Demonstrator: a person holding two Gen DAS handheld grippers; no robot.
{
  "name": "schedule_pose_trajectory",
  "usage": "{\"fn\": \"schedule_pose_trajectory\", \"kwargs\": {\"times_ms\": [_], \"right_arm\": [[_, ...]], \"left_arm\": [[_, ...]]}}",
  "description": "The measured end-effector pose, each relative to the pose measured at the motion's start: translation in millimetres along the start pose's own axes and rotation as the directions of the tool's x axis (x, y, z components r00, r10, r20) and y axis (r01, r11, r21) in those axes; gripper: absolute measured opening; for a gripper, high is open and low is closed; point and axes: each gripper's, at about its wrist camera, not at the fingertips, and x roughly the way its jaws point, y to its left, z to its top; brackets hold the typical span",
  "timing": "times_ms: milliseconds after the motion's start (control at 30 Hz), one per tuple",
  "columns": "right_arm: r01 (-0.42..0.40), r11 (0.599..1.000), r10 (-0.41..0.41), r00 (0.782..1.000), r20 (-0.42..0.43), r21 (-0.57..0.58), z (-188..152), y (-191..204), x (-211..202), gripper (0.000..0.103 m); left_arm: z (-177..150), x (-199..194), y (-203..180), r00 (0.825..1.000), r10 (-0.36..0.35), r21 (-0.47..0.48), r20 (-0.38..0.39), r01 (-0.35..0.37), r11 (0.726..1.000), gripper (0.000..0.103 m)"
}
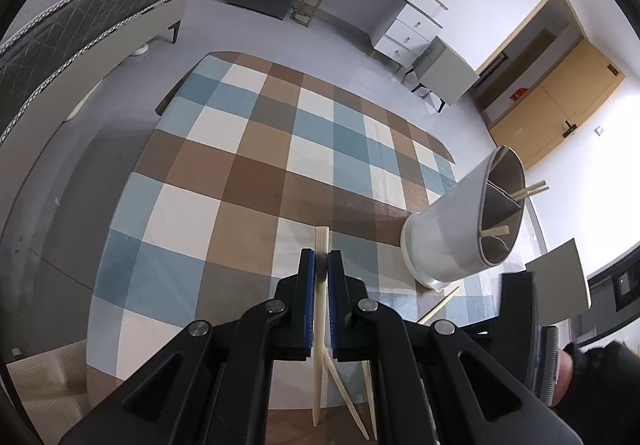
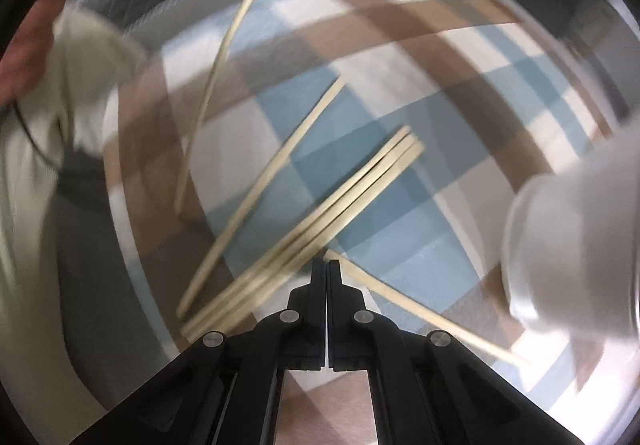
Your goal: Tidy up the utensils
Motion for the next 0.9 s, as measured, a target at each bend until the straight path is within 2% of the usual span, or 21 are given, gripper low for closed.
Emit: {"fn": "schedule_pose_trajectory", "kwargs": {"times_ms": [133,200,300,367,400,467,567,700,767,900], "right_arm": [[-0.014,0.985,-0.011,0.989,0.145,0.173,-13.1,-8.2,-31.6,0.0],[-0.012,0.979,-0.023,0.986,0.165,0.203,-13.0,-8.1,-37.0,0.0],[0.018,0.992,-0.033,0.992,0.12,0.128,-14.4,-8.6,-36.4,0.001],[0.072,0.997,-0.075,0.995,0.064,0.036,-7.6,-4.0,-26.3,0.01],[0.071,0.997,-0.071,0.997,0.019,-0.019,-5.3,-2.6,-20.2,0.02],[0.073,0.994,-0.075,0.997,-0.022,-0.08,-2.4,5.9,-10.7,0.026],[0.094,0.978,-0.109,0.991,-0.072,-0.185,3.9,9.1,1.5,0.03],[0.056,0.967,-0.094,0.985,-0.143,-0.249,14.0,6.2,18.7,0.03],[0.04,0.958,-0.082,0.987,-0.14,-0.283,18.5,6.7,20.3,0.033],[-0.016,0.969,-0.035,0.979,-0.2,-0.246,29.1,-0.6,25.8,0.03]], "left_arm": [[-3.2,-6.9,-10.1,1.0,0.006,0.031,0.012,-0.006,0.999,0.001],[-5.3,-10.8,-13.1,1.0,0.014,0.04,0.019,-0.015,0.999,0.001],[-9.3,-13.8,-12.1,1.0,0.02,0.03,0.016,-0.02,0.999,0.001],[-11.7,-13.9,-9.5,1.0,0.022,0.021,0.01,-0.023,1.0,0.001],[-12.0,-13.7,-8.1,1.0,0.026,0.017,0.008,-0.026,1.0,0.002],[-11.4,-12.7,-6.2,1.0,0.028,0.013,0.008,-0.028,1.0,0.001],[-9.7,-11.4,-3.4,1.0,0.027,0.007,0.005,-0.027,1.0,0.001],[-6.2,-6.2,0.5,1.0,0.018,0.001,-0.009,-0.018,1.0,0.001],[-4.1,-4.6,1.9,1.0,0.018,0.004,-0.009,-0.018,1.0,0.001],[1.8,-1.7,5.3,1.0,0.011,0.002,-0.009,-0.011,1.0,0.001]]}}
